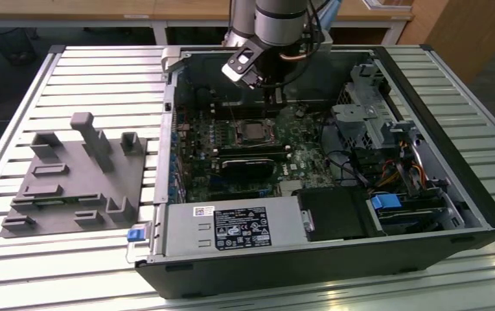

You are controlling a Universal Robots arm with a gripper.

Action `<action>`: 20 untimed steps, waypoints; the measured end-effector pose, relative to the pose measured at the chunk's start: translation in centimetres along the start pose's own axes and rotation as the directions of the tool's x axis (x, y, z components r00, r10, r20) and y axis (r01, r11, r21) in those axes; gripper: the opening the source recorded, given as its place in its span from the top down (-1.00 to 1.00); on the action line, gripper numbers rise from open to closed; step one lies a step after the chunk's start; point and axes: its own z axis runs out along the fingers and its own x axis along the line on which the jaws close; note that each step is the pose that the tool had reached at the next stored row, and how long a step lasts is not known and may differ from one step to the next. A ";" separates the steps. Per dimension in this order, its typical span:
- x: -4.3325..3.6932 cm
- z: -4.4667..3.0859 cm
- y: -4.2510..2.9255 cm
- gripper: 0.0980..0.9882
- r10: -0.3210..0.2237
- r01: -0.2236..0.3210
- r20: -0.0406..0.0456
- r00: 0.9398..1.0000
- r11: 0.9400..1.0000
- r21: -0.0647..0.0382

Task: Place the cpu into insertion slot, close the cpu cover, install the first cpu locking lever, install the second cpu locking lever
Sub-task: 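Close the cpu cover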

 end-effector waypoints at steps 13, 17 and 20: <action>0.01 -0.03 -2.27 0.95 0.000 0.000 0.000 1.000 1.000 0.000; 0.02 -1.68 -2.21 0.95 0.000 0.000 0.000 1.000 1.000 0.000; 0.02 -2.02 -2.19 0.95 0.000 0.000 0.000 1.000 1.000 0.000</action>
